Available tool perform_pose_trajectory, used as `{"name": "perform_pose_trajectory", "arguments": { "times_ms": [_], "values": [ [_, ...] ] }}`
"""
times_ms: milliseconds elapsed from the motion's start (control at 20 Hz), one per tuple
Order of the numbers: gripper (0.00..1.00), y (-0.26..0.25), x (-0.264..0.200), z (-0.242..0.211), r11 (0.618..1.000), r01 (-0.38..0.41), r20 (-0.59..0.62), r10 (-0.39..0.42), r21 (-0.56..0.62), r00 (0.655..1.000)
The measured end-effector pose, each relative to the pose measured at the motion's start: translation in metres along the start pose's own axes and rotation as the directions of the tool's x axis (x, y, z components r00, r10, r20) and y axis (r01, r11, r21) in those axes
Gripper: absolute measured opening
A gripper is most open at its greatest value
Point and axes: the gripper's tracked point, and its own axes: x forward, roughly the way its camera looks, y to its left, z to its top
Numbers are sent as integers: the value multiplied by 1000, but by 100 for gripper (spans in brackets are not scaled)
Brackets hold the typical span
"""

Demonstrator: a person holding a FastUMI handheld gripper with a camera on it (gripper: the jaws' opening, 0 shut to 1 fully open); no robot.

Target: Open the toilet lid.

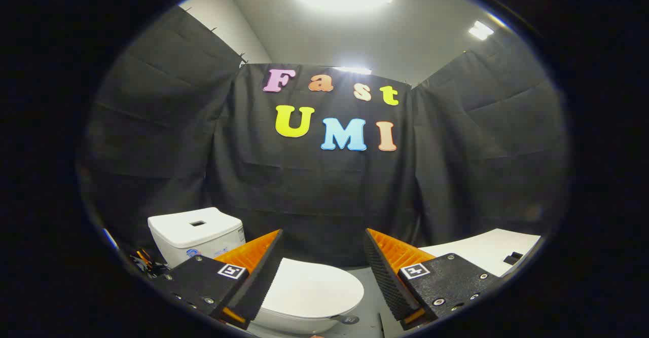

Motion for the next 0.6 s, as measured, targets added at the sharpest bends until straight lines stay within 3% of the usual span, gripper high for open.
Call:
{"name": "perform_pose_trajectory", "arguments": {
  "times_ms": [600],
  "values": [
    [95, -6, 0, -8, 1000, 12, -15, -11, 29, 1000]
  ]
}}
